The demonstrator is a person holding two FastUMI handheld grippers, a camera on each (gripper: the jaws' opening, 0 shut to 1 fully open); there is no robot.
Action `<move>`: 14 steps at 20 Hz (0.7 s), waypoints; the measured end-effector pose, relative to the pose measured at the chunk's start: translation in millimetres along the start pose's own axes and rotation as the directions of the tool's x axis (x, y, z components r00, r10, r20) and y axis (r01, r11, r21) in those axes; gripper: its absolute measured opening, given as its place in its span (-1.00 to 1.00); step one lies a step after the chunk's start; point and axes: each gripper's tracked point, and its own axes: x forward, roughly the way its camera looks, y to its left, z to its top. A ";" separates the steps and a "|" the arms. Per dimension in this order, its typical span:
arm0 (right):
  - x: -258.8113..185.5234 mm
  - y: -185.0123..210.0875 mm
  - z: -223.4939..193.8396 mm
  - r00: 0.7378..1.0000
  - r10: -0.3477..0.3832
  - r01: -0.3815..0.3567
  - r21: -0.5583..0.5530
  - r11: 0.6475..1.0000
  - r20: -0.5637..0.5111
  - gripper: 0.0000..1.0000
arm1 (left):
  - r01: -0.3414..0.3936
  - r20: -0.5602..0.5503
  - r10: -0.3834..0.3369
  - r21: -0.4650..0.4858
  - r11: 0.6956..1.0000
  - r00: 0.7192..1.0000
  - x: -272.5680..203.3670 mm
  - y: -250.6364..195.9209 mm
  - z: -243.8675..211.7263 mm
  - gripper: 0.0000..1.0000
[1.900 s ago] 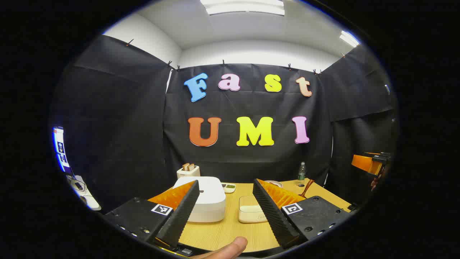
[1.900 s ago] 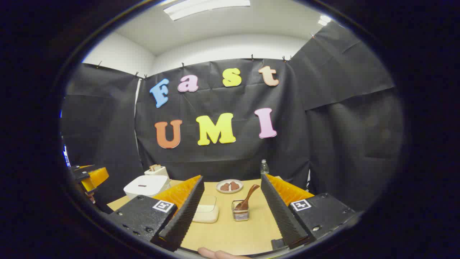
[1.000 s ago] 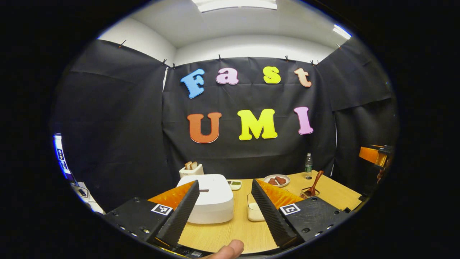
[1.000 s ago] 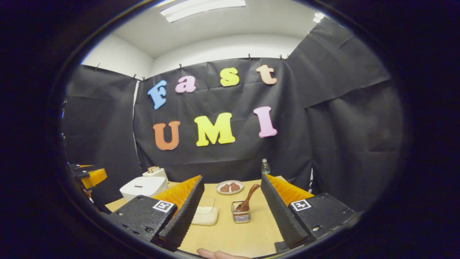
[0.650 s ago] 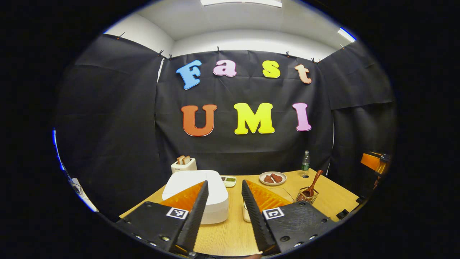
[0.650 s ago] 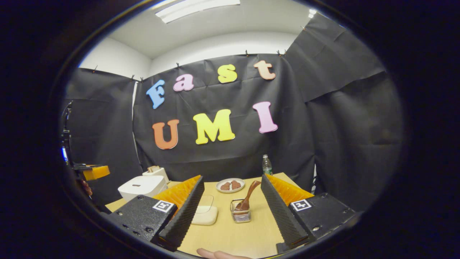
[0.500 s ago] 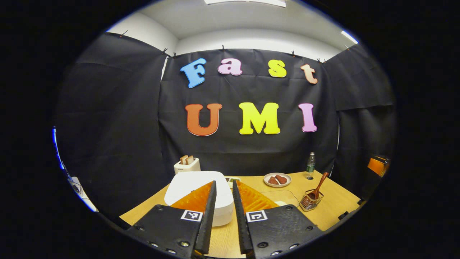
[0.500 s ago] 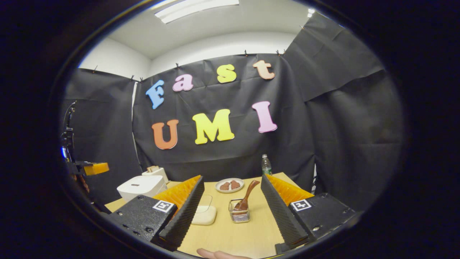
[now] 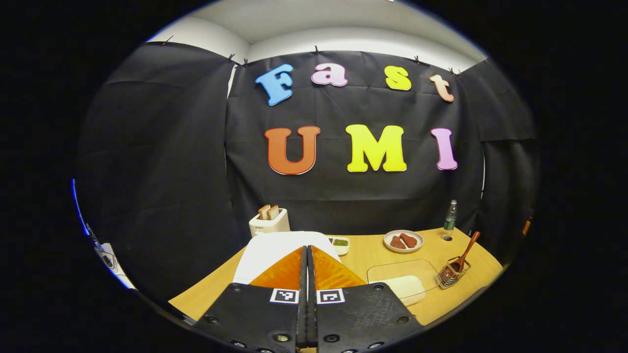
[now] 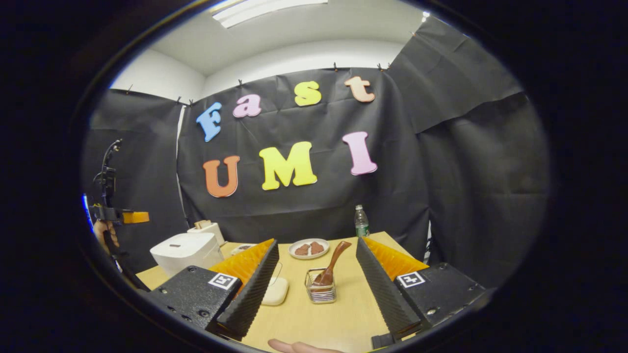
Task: Close the left gripper, press the button to open the rice cooker; take a wooden spoon from the chopstick holder with the right hand, scoop a spoonful of rice and pour it into the rice cooker, then put the wooden spoon back into the chopstick holder.
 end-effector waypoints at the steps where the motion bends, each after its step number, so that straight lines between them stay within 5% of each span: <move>1: 4.2 -1.0 -3.2 1.000 -0.003 0.003 -0.004 1.000 -0.005 1.00 | -0.009 -0.021 0.009 -0.004 1.000 1.000 11.6 3.2 -5.8 -1.00; 14: 30.6 -23.1 -27.2 0.998 -0.037 0.037 0.007 0.999 -0.049 1.00 | -0.063 -0.288 0.047 -0.048 0.997 0.956 109.5 28.0 -87.9 -1.00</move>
